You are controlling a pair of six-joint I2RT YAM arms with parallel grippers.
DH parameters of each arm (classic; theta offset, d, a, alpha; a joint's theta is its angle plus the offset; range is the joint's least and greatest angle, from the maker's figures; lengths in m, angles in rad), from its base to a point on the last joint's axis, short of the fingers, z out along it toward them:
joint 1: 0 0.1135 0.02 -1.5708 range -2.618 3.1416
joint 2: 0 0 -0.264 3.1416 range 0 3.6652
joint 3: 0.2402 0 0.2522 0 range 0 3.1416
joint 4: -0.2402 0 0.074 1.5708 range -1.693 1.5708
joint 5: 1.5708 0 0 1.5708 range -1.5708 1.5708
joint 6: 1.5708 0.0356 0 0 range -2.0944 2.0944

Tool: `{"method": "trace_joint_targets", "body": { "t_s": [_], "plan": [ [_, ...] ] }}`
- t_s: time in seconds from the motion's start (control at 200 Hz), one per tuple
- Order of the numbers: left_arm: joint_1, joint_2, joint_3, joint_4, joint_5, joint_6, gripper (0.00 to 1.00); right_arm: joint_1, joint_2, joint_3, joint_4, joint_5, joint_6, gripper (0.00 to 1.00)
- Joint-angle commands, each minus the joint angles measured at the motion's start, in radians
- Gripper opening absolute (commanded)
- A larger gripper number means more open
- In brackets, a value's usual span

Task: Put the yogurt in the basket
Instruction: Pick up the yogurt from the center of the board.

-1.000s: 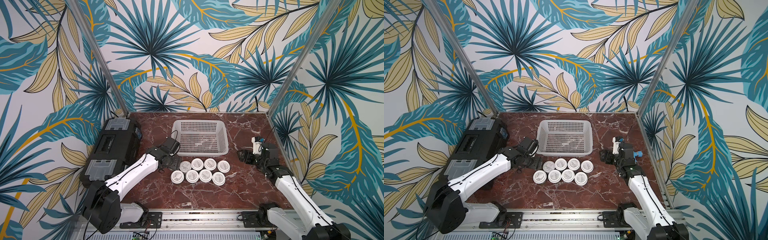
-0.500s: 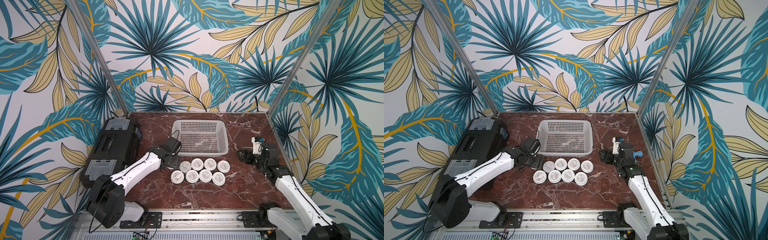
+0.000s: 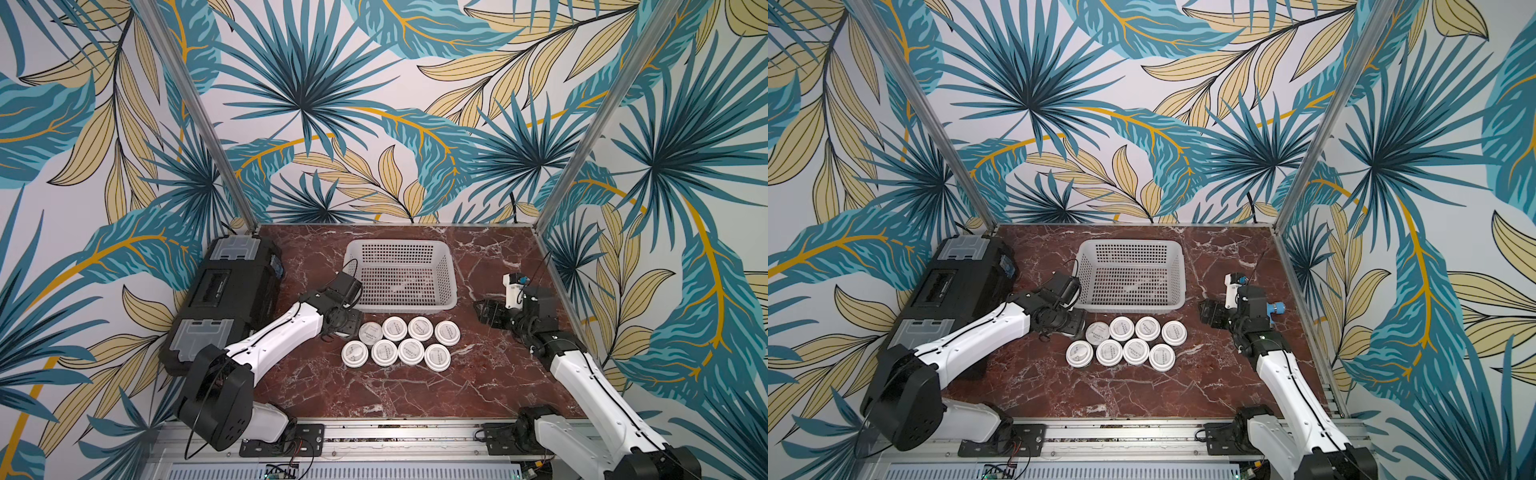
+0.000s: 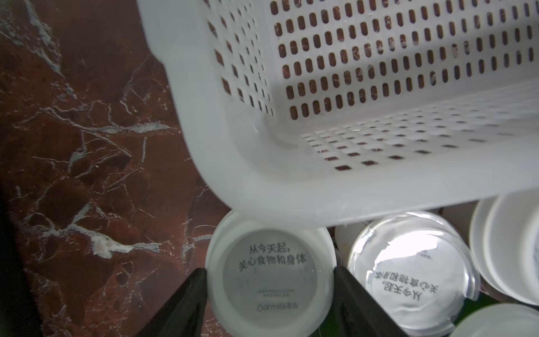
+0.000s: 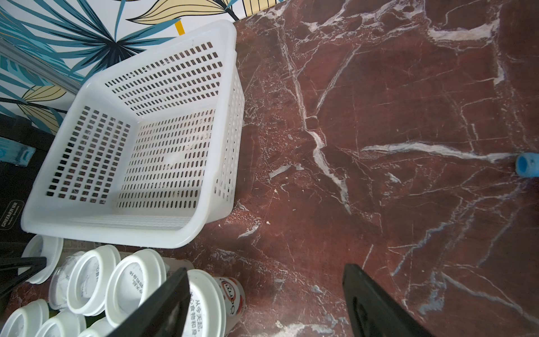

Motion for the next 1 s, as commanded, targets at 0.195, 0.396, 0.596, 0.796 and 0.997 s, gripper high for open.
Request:
{"method": "trace_joint_targets", "body": {
  "t_s": [0.195, 0.396, 0.596, 0.796, 0.997],
  "plan": [
    [0.005, 0.029, 0.024, 0.012, 0.016, 0.008, 0.76, 0.004, -0.005, -0.019, 0.046, -0.008, -0.012, 0.86],
    [0.005, 0.028, 0.036, -0.002, 0.011, 0.011, 0.64, 0.004, -0.005, -0.018, 0.045, -0.008, -0.011, 0.86],
    [0.006, 0.021, 0.033, -0.011, 0.003, 0.012, 0.63, 0.004, -0.002, -0.018, 0.045, -0.01, -0.012, 0.86],
    [0.006, -0.008, 0.038, -0.065, -0.024, 0.02, 0.62, 0.004, 0.0, -0.018, 0.045, -0.009, -0.013, 0.86],
    [0.021, -0.077, 0.089, -0.176, -0.056, 0.043, 0.62, 0.004, 0.005, -0.015, 0.043, -0.008, -0.015, 0.86]
  ]
}}
